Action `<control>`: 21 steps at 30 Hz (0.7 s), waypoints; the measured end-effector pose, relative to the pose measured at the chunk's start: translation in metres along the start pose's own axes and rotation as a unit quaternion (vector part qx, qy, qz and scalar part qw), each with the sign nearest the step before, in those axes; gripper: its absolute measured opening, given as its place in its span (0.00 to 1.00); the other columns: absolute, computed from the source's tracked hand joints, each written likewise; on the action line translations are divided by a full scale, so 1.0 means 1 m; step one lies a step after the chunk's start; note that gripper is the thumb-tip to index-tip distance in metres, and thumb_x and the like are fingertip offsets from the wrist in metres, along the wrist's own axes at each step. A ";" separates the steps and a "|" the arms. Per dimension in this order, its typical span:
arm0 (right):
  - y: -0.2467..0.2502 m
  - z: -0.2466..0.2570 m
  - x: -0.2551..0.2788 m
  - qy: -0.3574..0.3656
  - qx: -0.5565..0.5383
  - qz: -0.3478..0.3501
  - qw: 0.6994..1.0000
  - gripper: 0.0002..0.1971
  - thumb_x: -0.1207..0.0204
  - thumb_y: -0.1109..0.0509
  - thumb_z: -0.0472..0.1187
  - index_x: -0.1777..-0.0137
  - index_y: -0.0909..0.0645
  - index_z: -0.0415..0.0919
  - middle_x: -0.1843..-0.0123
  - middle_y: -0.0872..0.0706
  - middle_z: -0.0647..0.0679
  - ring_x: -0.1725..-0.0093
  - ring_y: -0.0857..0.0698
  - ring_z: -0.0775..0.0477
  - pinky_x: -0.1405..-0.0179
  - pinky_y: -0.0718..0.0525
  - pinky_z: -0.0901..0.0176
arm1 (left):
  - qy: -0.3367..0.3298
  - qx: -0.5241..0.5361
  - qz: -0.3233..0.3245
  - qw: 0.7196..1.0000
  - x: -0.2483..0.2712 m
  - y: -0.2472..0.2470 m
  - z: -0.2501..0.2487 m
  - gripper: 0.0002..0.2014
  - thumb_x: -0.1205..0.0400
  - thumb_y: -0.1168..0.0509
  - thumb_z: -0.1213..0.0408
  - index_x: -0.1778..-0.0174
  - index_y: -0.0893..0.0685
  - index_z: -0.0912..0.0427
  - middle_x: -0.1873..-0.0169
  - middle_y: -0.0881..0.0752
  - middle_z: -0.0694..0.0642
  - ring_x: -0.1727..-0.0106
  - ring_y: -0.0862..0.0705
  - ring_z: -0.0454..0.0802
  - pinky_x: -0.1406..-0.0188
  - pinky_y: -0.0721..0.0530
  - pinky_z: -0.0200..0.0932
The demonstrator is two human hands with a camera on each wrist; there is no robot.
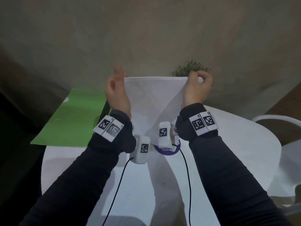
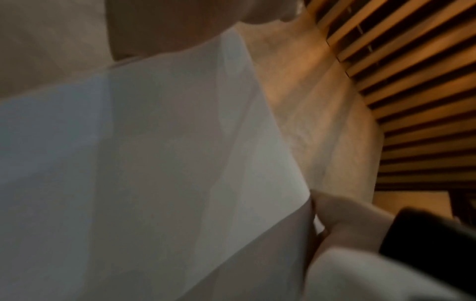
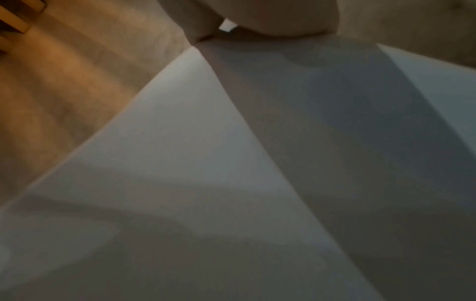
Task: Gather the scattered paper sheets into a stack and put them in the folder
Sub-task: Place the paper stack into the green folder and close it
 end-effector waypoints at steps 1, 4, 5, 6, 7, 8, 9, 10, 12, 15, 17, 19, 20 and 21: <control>0.000 -0.001 0.000 -0.003 -0.003 0.002 1.000 0.06 0.25 0.33 0.40 0.50 0.25 0.45 0.61 0.24 0.61 0.64 0.25 0.66 0.71 0.29 0.84 | 0.011 0.009 -0.010 1.000 -0.003 0.000 0.004 0.19 0.25 0.36 0.43 0.73 0.29 0.52 0.74 0.29 0.45 0.66 0.30 0.48 0.61 0.29 0.44; -0.004 -0.004 0.002 -0.011 -0.017 0.031 0.999 0.09 0.23 0.31 0.46 0.48 0.26 0.46 0.56 0.23 0.61 0.58 0.25 0.67 0.66 0.30 0.79 | 0.015 0.005 -0.026 1.000 -0.013 0.001 0.011 0.21 0.20 0.37 0.66 0.76 0.39 0.52 0.78 0.38 0.44 0.72 0.40 0.45 0.70 0.40 0.42; -0.006 -0.005 0.003 -0.010 -0.019 0.041 0.999 0.10 0.24 0.31 0.45 0.46 0.26 0.46 0.54 0.23 0.60 0.56 0.25 0.66 0.64 0.31 0.77 | 0.012 -0.009 -0.032 0.999 -0.015 0.002 0.012 0.21 0.20 0.39 0.68 0.76 0.40 0.52 0.78 0.39 0.44 0.72 0.41 0.45 0.71 0.42 0.42; -0.007 -0.006 0.003 -0.007 -0.018 0.048 0.999 0.11 0.24 0.31 0.43 0.44 0.26 0.46 0.53 0.24 0.60 0.55 0.25 0.66 0.62 0.30 0.76 | 0.007 -0.023 -0.036 0.999 -0.017 0.002 0.013 0.20 0.20 0.40 0.69 0.75 0.40 0.52 0.77 0.40 0.45 0.72 0.42 0.45 0.71 0.43 0.43; -0.006 -0.006 0.003 -0.001 -0.016 0.051 0.999 0.12 0.25 0.32 0.40 0.43 0.26 0.45 0.53 0.25 0.61 0.56 0.25 0.67 0.63 0.29 0.78 | 0.003 -0.034 -0.040 0.999 -0.019 0.002 0.013 0.19 0.20 0.42 0.69 0.75 0.40 0.53 0.75 0.40 0.46 0.71 0.42 0.46 0.70 0.43 0.43; -0.006 -0.005 0.003 0.005 -0.011 0.051 0.999 0.13 0.25 0.33 0.37 0.42 0.26 0.45 0.55 0.25 0.63 0.58 0.24 0.70 0.64 0.28 0.81 | -0.004 -0.043 -0.040 0.998 -0.020 0.001 0.012 0.19 0.19 0.42 0.68 0.74 0.39 0.53 0.74 0.40 0.47 0.70 0.41 0.46 0.69 0.43 0.44; -0.005 -0.005 0.003 0.009 -0.006 0.050 0.999 0.13 0.25 0.34 0.35 0.42 0.26 0.45 0.56 0.26 0.64 0.61 0.24 0.73 0.65 0.28 0.83 | -0.009 -0.050 -0.038 0.998 -0.019 0.000 0.011 0.18 0.19 0.42 0.68 0.74 0.38 0.53 0.74 0.39 0.47 0.69 0.40 0.46 0.68 0.42 0.44; -0.004 -0.005 0.003 0.010 -0.004 0.048 0.999 0.13 0.25 0.35 0.35 0.43 0.27 0.46 0.57 0.27 0.65 0.63 0.24 0.75 0.66 0.29 0.84 | -0.013 -0.053 -0.031 0.998 -0.018 -0.001 0.009 0.18 0.18 0.42 0.66 0.74 0.37 0.53 0.73 0.38 0.46 0.70 0.39 0.45 0.68 0.40 0.43; -0.002 -0.006 0.002 0.004 -0.008 0.038 0.999 0.12 0.25 0.36 0.35 0.44 0.28 0.47 0.57 0.26 0.64 0.62 0.24 0.71 0.67 0.28 0.82 | -0.022 -0.054 0.003 0.998 -0.014 -0.004 0.007 0.15 0.15 0.43 0.59 0.69 0.31 0.51 0.70 0.33 0.44 0.70 0.33 0.39 0.66 0.33 0.37; 0.001 -0.009 -0.002 -0.004 -0.023 0.025 0.999 0.12 0.26 0.36 0.35 0.43 0.27 0.46 0.55 0.25 0.60 0.58 0.25 0.65 0.65 0.28 0.77 | 0.012 -0.048 0.122 0.991 -0.013 -0.001 0.031 0.22 0.25 0.39 0.46 0.42 0.25 0.58 0.53 0.21 0.46 0.53 0.21 0.38 0.50 0.21 0.37; 0.001 -0.011 -0.006 -0.004 -0.023 0.026 0.999 0.12 0.26 0.36 0.35 0.43 0.27 0.46 0.54 0.25 0.60 0.58 0.25 0.64 0.63 0.28 0.73 | 0.057 -0.086 0.204 0.974 -0.007 0.009 0.062 0.36 0.35 0.30 0.52 0.31 0.32 0.57 0.40 0.19 0.50 0.41 0.19 0.45 0.41 0.17 0.45; -0.002 -0.011 -0.007 -0.001 -0.018 0.036 0.999 0.12 0.26 0.36 0.36 0.44 0.28 0.47 0.56 0.26 0.63 0.59 0.25 0.66 0.65 0.28 0.76 | 0.101 -0.160 0.246 0.951 0.003 0.020 0.094 0.40 0.37 0.22 0.63 0.30 0.32 0.56 0.36 0.19 0.53 0.37 0.19 0.49 0.37 0.19 0.49; -0.005 -0.012 -0.006 0.000 -0.012 0.042 0.999 0.12 0.26 0.36 0.36 0.44 0.27 0.47 0.56 0.27 0.64 0.59 0.25 0.66 0.65 0.28 0.76 | 0.120 -0.189 0.243 0.944 0.004 0.025 0.107 0.37 0.35 0.22 0.69 0.30 0.29 0.58 0.37 0.18 0.54 0.38 0.18 0.50 0.36 0.20 0.50; -0.008 -0.013 -0.007 0.002 -0.004 0.048 0.999 0.11 0.26 0.35 0.36 0.46 0.27 0.47 0.57 0.26 0.63 0.59 0.25 0.65 0.64 0.27 0.73 | 0.133 -0.201 0.230 0.943 0.003 0.028 0.114 0.30 0.31 0.24 0.72 0.33 0.26 0.60 0.39 0.17 0.56 0.41 0.17 0.51 0.36 0.20 0.51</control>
Point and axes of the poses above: each hand's wrist, its own x-axis away from the middle knuckle, its own y-axis out of the back of the hand, z = x × y, the point moved 10 cm from there along -x, towards the middle knuckle
